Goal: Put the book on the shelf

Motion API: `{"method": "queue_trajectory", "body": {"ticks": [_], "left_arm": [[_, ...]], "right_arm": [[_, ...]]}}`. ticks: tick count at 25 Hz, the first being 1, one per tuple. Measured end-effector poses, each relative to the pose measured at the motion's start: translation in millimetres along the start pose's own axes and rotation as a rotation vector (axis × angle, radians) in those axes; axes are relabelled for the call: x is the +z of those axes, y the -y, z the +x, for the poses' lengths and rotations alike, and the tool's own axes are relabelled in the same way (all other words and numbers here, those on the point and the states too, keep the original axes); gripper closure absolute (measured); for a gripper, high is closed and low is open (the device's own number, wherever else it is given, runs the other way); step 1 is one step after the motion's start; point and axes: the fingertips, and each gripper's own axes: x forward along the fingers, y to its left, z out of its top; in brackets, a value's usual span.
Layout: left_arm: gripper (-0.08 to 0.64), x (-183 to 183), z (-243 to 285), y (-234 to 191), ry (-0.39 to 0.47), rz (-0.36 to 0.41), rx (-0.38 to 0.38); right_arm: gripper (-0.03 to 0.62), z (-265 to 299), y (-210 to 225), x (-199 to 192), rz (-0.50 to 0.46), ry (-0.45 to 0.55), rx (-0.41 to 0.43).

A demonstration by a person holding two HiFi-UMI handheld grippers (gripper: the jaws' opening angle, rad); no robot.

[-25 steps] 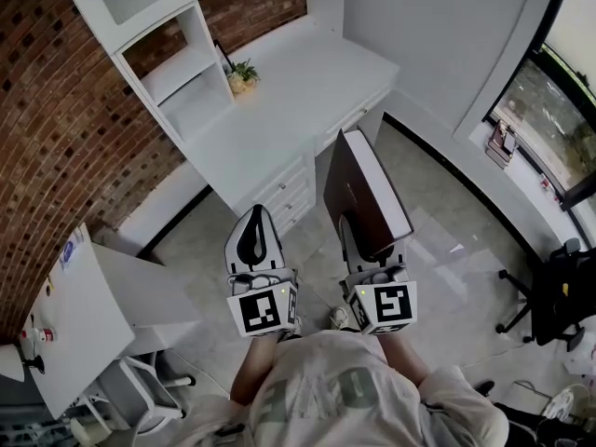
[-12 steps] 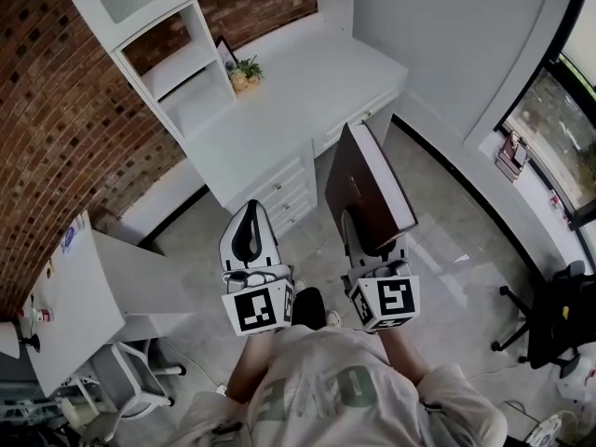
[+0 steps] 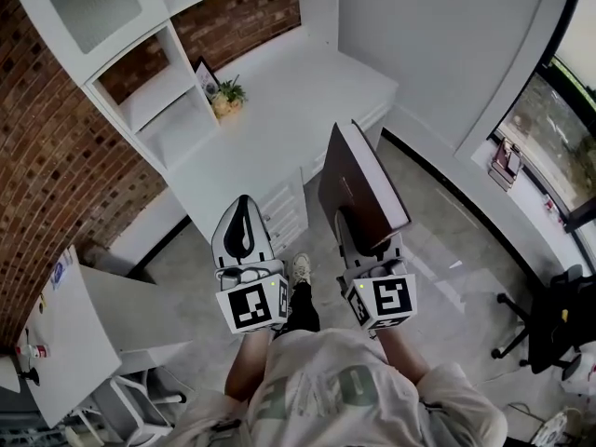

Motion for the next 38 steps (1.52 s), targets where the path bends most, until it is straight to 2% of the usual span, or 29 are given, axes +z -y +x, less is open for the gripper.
{"method": "queue_trajectory", "body": {"ticks": [5,16,21,30,38], "left_arm": [[0.548,-10,67,-9,0.013,-0.004,-0.031],[0.548,-42,209,-86,-0.006,-0.021,-0.001],[0.548,-48,262,-108,0.014,-0.055,-0.021],[0.548,-75,306,-136,-0.03,-0.059,0.004],[0.548,-77,321,-141,-0.028,-0.05,0.07]], "right_arm": [[0.439,68,12,1,-0.018,-0.004,0.003],[0.44,239,6,9,-0.039,0.003,0.046],[0.44,303,0,12,-0.06,0.008,0.059],[0.44,366,-4,7,-0.063,0.003,0.083],[0.439,396,1,8,-0.039,-0.002,0.159]]}}
